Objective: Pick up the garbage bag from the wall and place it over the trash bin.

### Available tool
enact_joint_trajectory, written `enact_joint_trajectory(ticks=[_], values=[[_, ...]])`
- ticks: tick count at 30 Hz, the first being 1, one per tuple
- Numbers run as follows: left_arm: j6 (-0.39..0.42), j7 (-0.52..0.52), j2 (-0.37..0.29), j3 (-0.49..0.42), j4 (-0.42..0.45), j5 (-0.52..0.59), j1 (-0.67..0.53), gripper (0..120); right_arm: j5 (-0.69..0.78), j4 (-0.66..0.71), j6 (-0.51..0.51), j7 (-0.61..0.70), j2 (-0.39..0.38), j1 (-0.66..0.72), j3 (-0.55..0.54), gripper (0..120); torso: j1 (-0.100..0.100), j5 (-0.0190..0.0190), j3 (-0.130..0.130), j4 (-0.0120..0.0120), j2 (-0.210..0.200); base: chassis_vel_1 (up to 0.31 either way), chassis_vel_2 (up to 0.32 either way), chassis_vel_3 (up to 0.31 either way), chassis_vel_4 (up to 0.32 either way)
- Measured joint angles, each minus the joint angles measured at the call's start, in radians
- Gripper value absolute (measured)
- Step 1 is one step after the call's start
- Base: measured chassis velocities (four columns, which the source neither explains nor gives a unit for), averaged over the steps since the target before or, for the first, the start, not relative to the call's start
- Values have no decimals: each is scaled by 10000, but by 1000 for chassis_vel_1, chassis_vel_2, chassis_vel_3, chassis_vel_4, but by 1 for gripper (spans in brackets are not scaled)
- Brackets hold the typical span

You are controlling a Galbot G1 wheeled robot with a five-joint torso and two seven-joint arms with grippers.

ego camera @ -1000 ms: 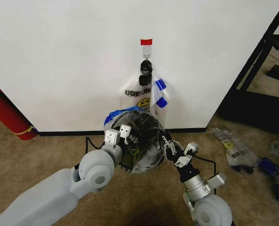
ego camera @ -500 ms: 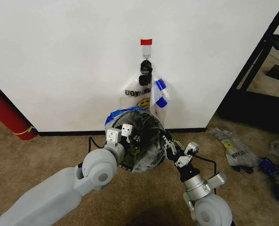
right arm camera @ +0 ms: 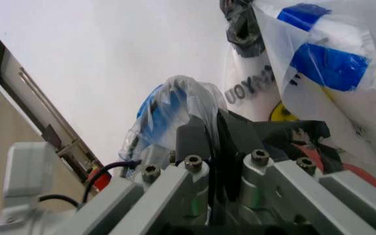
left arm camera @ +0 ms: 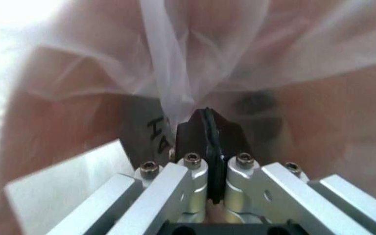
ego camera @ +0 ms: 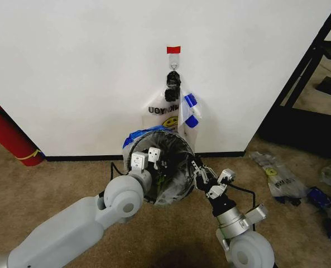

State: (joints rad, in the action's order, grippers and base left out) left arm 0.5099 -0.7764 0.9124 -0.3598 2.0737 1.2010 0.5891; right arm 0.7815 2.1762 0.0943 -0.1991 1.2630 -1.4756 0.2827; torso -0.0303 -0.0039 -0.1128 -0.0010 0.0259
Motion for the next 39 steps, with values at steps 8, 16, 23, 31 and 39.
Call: enact_joint_trajectory(ticks=[8, 16, 23, 31, 39], values=[[1, -9, 214, -234, -376, 4, -186, 0, -53, 117, 0, -38, -27, -38, -33, 0, 0, 0, 0, 0, 0, 0, 0, 0, 0], [-18, -12, 320, -312, -452, 35, -239, 0, -110, 117, -1, -70, 0, -64, -74, 0, 0, 0, 0, 1, 0, 0, 0, 0, 0], [-18, -20, 400, -382, -581, 11, -265, 0, -130, 263, -8, -78, -8, -148, -105, 0, 0, 0, 0, 0, 0, 0, 0, 0, 0], [82, -29, 396, -401, -581, 71, -261, 0, -174, 322, -11, -96, 25, -216, -131, 0, 0, 0, 0, 0, 0, 0, 0, 0, 0], [669, -454, 517, -373, -332, 962, -294, 0, -176, 334, -10, -125, 18, -269, -118, 0, 0, 0, 0, 0, 0, 0, 0, 0, 0]])
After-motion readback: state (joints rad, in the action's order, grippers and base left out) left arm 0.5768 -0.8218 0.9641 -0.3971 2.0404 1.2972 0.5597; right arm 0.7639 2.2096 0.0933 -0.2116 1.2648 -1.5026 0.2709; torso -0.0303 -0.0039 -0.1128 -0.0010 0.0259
